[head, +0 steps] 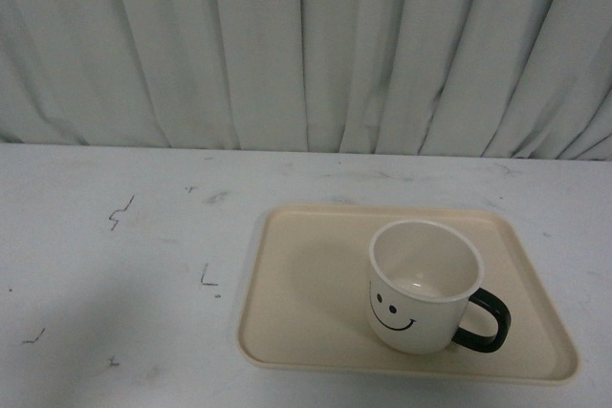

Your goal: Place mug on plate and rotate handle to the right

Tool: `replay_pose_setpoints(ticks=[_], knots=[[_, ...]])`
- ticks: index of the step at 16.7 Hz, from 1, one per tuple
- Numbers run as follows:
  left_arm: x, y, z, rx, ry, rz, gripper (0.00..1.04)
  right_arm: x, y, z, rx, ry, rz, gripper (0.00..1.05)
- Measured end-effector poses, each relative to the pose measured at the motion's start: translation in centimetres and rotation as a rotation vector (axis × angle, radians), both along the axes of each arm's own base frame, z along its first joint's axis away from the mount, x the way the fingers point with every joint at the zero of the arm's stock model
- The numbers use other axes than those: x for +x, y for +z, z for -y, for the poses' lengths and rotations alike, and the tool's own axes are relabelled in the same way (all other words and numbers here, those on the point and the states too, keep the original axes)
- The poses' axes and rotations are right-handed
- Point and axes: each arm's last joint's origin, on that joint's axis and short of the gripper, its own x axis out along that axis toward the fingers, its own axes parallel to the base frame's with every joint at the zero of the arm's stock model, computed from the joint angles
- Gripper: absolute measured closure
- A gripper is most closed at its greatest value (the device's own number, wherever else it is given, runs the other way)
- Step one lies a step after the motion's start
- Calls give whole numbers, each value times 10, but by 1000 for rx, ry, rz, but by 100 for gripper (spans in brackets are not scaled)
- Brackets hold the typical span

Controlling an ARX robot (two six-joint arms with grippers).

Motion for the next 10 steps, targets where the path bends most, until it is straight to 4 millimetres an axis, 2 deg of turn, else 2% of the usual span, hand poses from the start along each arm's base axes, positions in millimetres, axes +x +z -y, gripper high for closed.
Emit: replay_pose_setpoints(ticks=[2,3,4,10], knots=[[-6,-1,-9,-2,44,10,103,0,0,0,0,0,0,6],[-9,-3,-7,-2,17,47,103,0,0,0,0,0,0,6],[-11,-10,-7,-2,16,5,103,0,0,0,0,0,0,6],[-23,-7,-7,-2,18,27,103,0,0,0,0,0,0,6]])
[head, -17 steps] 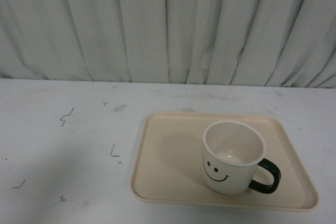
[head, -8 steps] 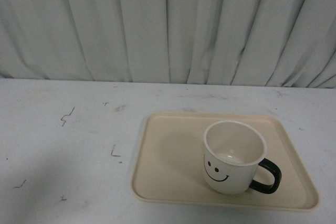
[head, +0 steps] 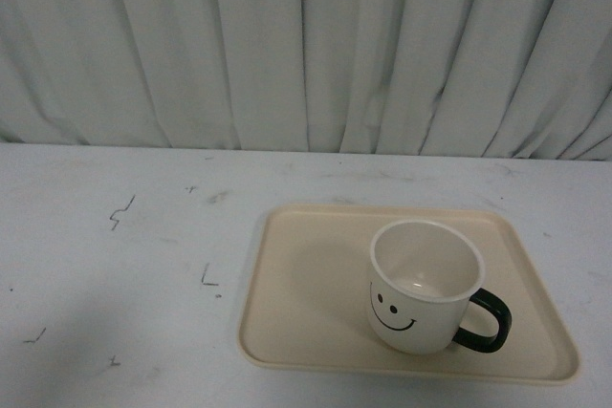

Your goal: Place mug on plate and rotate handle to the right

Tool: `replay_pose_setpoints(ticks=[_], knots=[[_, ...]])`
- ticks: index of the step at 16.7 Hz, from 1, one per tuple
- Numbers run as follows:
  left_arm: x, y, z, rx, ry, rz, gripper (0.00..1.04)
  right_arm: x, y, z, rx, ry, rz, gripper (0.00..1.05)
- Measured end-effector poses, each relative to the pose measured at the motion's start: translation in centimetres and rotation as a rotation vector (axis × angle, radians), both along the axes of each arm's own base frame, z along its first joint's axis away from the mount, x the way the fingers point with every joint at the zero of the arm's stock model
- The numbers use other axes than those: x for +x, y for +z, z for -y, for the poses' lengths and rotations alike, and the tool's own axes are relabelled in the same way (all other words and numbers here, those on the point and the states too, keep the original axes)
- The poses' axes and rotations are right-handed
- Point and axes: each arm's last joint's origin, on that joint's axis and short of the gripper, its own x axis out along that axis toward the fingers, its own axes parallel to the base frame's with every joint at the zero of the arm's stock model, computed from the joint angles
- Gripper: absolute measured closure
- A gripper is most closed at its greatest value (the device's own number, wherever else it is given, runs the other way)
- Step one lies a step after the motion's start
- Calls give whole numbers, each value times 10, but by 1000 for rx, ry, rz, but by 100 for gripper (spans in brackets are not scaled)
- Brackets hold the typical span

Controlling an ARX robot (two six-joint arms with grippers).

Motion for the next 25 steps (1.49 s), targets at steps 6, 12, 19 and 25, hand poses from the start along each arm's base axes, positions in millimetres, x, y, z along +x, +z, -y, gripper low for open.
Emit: replay_pose_setpoints(ticks=[6,12,19,25], knots=[[-8,-1,0,0,0,-8,103,0,0,0,0,0,0,6],[-18,-4,0,-1,1,-14,89,0,0,0,0,0,0,6],[-18,-4,0,-2,1,-14,22,0,0,0,0,0,0,6],[-18,-4,0,-1,1,-14,7,6,-1,5,28,6,-25,6]])
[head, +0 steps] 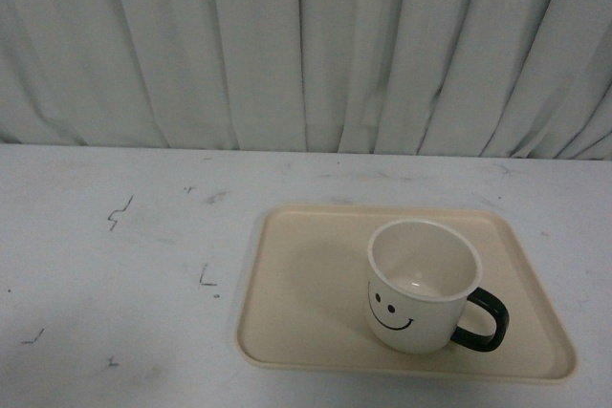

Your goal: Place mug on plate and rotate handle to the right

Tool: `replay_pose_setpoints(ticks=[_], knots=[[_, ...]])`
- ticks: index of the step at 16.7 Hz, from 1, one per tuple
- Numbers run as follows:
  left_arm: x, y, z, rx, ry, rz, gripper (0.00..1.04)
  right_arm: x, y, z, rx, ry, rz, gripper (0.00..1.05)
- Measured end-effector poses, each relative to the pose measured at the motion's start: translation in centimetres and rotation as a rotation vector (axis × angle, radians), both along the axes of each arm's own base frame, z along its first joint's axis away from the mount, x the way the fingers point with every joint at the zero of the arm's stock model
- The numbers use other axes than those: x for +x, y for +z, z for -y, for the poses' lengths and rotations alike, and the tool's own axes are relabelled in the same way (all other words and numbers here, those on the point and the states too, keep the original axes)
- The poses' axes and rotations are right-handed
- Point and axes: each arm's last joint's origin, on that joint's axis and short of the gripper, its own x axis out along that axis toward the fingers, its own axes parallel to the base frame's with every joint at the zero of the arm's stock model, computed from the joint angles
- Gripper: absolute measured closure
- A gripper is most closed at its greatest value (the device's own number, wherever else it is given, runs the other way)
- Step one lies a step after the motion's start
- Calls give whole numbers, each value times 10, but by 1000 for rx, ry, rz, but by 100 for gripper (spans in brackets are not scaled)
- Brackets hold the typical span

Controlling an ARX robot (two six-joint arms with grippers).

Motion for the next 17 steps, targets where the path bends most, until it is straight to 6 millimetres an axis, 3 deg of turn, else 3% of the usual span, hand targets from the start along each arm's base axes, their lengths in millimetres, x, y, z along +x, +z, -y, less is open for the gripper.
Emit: replay_pose_setpoints(ticks=[2,4,7,10,12,14,17], knots=[[0,0,0,0,0,0,7,18,-7,2,51,-18,-179,6],[0,0,0,0,0,0,7,43,6,-3,46,5,-217,6],[0,0,0,0,0,0,7,88,12,-16,41,90,-453,6],[0,0,0,0,0,0,7,146,34,-32,71,212,-612,6],[0,0,0,0,0,0,7,168,36,-43,50,270,-672,6],[0,0,0,0,0,0,7,194,31,-52,64,308,-755,6],[0,0,0,0,0,0,7,221,4,-73,47,351,-826,6]])
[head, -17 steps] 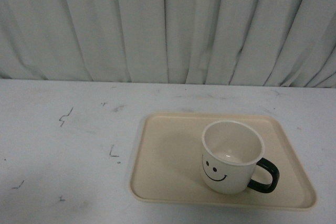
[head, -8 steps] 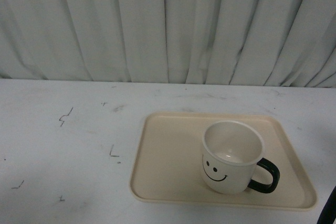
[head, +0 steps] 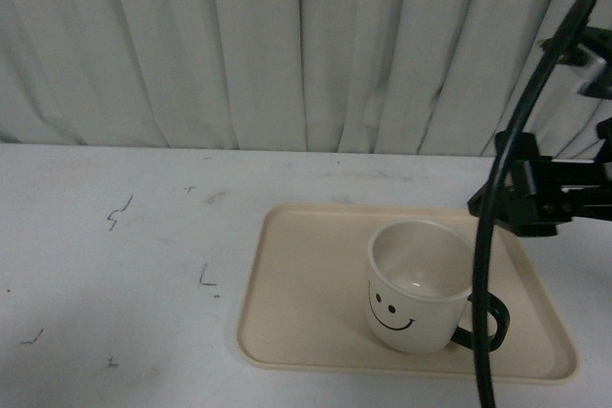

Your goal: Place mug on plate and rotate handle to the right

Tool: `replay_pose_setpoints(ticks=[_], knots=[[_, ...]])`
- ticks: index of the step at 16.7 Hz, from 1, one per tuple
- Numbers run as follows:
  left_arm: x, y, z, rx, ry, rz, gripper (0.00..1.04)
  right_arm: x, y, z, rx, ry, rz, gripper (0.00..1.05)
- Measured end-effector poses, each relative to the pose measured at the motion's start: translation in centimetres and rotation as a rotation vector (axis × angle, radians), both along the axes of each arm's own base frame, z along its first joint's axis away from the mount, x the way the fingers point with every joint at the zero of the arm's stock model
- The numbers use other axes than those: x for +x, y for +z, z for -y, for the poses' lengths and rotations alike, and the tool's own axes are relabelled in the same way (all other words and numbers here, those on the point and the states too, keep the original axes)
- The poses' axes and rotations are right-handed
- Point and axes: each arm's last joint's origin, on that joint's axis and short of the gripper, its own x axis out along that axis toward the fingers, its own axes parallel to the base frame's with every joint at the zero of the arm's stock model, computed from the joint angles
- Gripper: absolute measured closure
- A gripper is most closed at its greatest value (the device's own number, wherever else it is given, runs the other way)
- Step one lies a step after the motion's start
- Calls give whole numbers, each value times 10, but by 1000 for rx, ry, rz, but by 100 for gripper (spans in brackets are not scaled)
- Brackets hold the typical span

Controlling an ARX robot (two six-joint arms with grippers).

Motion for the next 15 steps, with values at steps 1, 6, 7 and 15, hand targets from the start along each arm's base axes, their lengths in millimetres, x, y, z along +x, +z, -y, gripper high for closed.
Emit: replay_pose_setpoints(ticks=[1,6,7,15], knots=[[0,0,0,0,0,0,7,4,-6,-9,-9,18,-7,6],[0,0,0,0,0,0,7,21,-42,-37,-129,36,0,6],[0,0,0,0,0,0,7,26,-46,-38,-137,31,-6,6],[0,0,0,0,0,0,7,40,-63,-30,-116,94,-98,93]])
